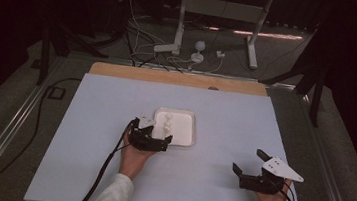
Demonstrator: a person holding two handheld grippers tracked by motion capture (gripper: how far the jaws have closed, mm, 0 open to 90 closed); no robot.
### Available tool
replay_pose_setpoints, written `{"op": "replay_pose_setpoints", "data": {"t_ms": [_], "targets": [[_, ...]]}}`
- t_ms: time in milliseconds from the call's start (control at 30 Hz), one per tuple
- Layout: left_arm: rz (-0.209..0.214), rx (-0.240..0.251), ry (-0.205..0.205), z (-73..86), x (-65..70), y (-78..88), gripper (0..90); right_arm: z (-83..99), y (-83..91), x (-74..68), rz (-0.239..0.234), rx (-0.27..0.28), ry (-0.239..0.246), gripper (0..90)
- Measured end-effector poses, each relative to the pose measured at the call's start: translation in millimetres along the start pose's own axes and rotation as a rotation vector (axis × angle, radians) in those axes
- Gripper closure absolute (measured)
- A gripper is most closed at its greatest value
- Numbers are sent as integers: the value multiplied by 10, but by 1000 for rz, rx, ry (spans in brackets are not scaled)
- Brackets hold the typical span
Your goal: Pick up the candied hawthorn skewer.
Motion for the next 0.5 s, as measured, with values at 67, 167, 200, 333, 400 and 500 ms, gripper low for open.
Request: {"op": "replay_pose_setpoints", "data": {"t_ms": [67,167,200,333,400,500], "targets": [[2,-32,-10,35,17,-42,88,2,-2,-1,0,-1,1,0],[-9,-62,-15,72,24,-77,181,3,-5,-3,0,-2,3,0],[-12,-66,-21,74,22,-76,217,3,-5,-3,1,-2,3,0],[2,-108,-23,119,20,-93,425,5,-7,-4,1,-3,4,0],[8,-111,-22,127,25,-97,467,5,-7,-5,2,-3,4,0],[11,-133,3,141,10,-108,594,4,-6,-4,3,-3,5,0]]}}
Point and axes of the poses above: each handheld gripper's, and its own axes: y roughly backward along the jaws, z roughly out of its underside, x roughly to its right, the point moved 7 cm from there along -y, roughly forward along the jaws, and after that the axes turned 10 degrees about -y, right-handed, at the moved point
